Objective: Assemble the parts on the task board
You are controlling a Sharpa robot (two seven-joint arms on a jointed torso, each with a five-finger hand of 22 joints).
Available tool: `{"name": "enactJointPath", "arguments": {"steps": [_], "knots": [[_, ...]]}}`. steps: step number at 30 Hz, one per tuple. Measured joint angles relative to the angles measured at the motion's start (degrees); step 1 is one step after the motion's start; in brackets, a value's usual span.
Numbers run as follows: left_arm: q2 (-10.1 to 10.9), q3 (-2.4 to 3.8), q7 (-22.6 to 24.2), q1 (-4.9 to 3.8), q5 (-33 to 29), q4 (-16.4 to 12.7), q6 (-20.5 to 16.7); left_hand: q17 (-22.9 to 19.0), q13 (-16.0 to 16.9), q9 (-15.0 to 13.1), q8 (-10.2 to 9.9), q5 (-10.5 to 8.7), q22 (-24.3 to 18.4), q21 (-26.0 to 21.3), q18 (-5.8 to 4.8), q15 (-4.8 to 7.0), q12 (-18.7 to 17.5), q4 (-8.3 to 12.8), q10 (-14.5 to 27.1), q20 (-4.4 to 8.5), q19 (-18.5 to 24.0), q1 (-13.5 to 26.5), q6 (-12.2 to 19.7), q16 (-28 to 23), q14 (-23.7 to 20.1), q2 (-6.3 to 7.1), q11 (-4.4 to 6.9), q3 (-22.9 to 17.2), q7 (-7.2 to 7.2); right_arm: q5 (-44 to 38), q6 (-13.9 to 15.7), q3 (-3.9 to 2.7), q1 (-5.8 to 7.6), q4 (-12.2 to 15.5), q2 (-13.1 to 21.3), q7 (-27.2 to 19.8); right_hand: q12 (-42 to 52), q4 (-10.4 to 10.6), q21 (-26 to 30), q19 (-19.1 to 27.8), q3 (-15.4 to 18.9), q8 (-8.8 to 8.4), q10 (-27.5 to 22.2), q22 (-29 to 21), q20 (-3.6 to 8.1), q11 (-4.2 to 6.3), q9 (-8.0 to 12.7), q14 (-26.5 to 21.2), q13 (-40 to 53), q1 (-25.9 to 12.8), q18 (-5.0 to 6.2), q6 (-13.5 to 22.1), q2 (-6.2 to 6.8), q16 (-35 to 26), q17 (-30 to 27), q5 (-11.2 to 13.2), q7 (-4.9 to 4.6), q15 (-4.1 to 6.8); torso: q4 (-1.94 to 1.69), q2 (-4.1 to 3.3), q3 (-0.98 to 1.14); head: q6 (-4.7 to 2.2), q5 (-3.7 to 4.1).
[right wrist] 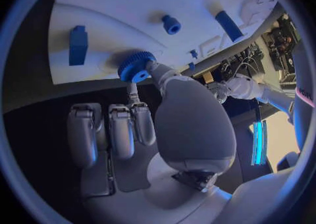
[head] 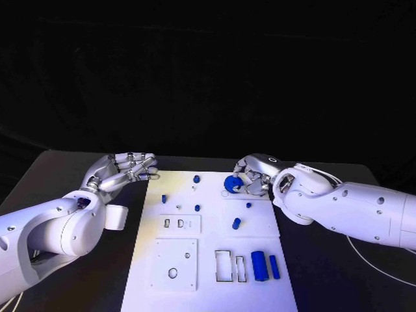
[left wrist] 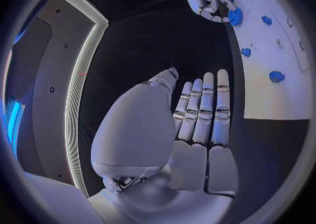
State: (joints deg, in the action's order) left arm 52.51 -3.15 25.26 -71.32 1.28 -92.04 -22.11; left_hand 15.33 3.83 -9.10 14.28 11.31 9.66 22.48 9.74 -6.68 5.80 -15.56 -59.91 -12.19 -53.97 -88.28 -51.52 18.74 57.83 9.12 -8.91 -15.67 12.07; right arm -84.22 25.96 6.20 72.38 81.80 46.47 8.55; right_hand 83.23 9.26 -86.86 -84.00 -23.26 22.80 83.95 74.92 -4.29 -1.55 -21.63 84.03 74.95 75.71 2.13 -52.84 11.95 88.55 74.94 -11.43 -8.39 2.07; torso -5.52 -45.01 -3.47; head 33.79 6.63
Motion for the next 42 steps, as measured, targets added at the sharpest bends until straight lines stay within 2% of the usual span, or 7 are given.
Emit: {"name": "enactJointPath", "arguments": {"steps": [6, 11, 21, 31, 33, 36, 42], "knots": [[0.0, 0.0, -0.2, 0.0, 0.0, 0.1, 0.2, 0.0, 0.0, 0.0, 0.0, 0.0, 0.0, 0.0, 0.0, 0.0, 0.0, 0.0, 0.0, 0.0, 0.0, 0.0, 0.0, 0.0, 0.0, 0.0, 0.0, 0.0, 0.0, -3.4, 2.8, -0.12, 0.36, 4.6, -0.4, 1.6, 0.0, 0.3, -0.5, 0.0, -0.3, 0.0, 0.0, 0.0, 0.0, 0.0, 0.0, 0.0, 0.0, -0.3, -0.88, 0.0, 0.29, 0.0, 0.0, -0.5, 0.02, 0.0, -0.08, 0.04, 0.0, 0.04, -0.15], [-0.2, 0.0, -0.3, 0.0, 0.0, 0.2, 0.3, 0.0, 0.0, 0.0, 0.0, 0.0, 0.0, 0.0, 0.0, -0.13, 0.0, 0.0, 0.0, 0.0, 0.0, 0.0, 0.0, -0.2, -0.1, 0.0, 0.0, 0.0, 0.0, -5.2, 4.1, -0.15, 0.59, 5.4, -3.4, 2.7, 0.0, 0.5, -0.5, 0.0, -0.5, 0.0, 0.0, 0.0, 0.0, 0.0, 0.0, 0.0, 0.0, -0.6, -0.87, 0.0, 0.27, 0.0, 0.0, -0.9, 0.03, 0.0, -0.2, 0.04, -0.03, 0.08, -0.28], [-0.4, 0.0, -0.4, 0.0, 0.0, 0.2, 0.5, 0.0, 0.0, 0.0, 0.0, 0.0, 0.0, 0.0, 0.0, -0.21, 0.0, 0.0, 0.0, 0.0, 0.0, 0.0, 0.0, -0.2, -0.2, 0.0, 0.0, 0.0, 0.0, -6.9, 5.0, 0.05, 0.0, 1.7, -9.1, 4.1, 0.0, 0.8, -0.5, 0.0, -0.8, -0.12, 0.0, 0.0, 0.0, 0.0, 0.0, 0.0, 0.0, -1.1, -0.87, 0.0, 0.43, 0.0, 0.0, -1.2, 0.05, 0.0, -0.34, -0.03, -0.12, 0.33, -0.49], [-0.6, -0.01, -0.5, 0.0, 0.0, 0.3, 0.5, 0.1, 0.0, 0.0, 0.0, 0.0, 0.0, 0.0, 0.0, -0.21, -0.3, 0.2, 0.0, 0.0, 0.0, 0.0, 0.0, -0.2, -0.2, 0.0, 0.0, -0.2, 0.0, -7.0, 5.1, 0.12, -0.54, -1.8, -12.7, 5.0, 0.0, 0.8, -0.4, 0.0, -0.8, -0.35, 0.0, 0.0, -0.01, -0.01, -0.1, 0.0, 0.0, -1.2, -0.87, 0.0, 0.51, 0.0, 0.0, -1.2, 0.06, 0.0, -0.27, -0.06, -0.12, 0.75, -0.92], [-0.7, -0.01, -0.5, 0.0, 0.0, 0.3, 0.5, 0.1, 0.0, 0.0, 0.0, 0.0, 0.0, 0.0, 0.0, -0.21, -0.3, 0.2, 0.0, 0.0, 0.0, 0.0, 0.0, -0.2, -0.2, 0.0, 0.0, -0.2, 0.0, -7.0, 5.0, 0.14, -0.69, -2.3, -13.2, 5.1, 0.0, 0.8, -0.4, 0.0, -0.8, -0.52, 0.0, 0.0, -0.01, 0.0, -1.7, 0.0, 0.0, -1.2, -0.87, 0.0, 0.51, 0.0, 0.0, -1.2, 0.08, -0.01, -0.27, -0.06, -0.11, 0.81, -0.94], [-0.7, -0.01, -0.5, 0.0, 0.0, 0.3, 0.6, 0.1, 0.0, 0.0, 0.0, 0.0, 0.0, 0.0, 0.0, -0.21, -0.3, 0.2, 0.0, 0.0, 0.0, 0.0, 0.0, -0.2, -0.2, 0.0, 0.0, -0.2, 0.0, -7.0, 4.9, 0.21, -0.98, -3.0, -13.8, 5.1, 0.0, 0.9, -0.4, 0.0, -0.9, -0.67, 0.0, 0.0, -0.01, -0.01, -1.7, 0.0, 0.0, -1.3, -0.87, 0.0, 0.64, 0.0, 0.0, -1.2, 0.09, -0.01, -0.29, -0.06, -0.1, 0.88, -1.05], [-0.7, -0.01, -0.6, 0.0, 0.0, 0.4, 0.6, 0.1, 0.0, 0.0, 0.0, 0.0, 0.0, 0.0, 0.0, -0.21, -0.3, 0.2, 0.0, 0.0, 0.0, 0.0, 0.0, -0.2, -0.2, 0.0, 0.0, -0.2, 0.0, -7.0, 4.6, 0.26, -1.28, -4.2, -14.6, 5.1, 0.0, 0.9, -0.4, 0.0, -0.9, -0.89, 0.0, 0.0, -0.01, -0.01, -3.4, 0.0, 0.0, -1.4, -0.86, 0.0, 0.75, 0.0, 0.0, -1.2, 0.11, -0.01, -0.24, -0.09, -0.07, 1.03, -1.18]]}}
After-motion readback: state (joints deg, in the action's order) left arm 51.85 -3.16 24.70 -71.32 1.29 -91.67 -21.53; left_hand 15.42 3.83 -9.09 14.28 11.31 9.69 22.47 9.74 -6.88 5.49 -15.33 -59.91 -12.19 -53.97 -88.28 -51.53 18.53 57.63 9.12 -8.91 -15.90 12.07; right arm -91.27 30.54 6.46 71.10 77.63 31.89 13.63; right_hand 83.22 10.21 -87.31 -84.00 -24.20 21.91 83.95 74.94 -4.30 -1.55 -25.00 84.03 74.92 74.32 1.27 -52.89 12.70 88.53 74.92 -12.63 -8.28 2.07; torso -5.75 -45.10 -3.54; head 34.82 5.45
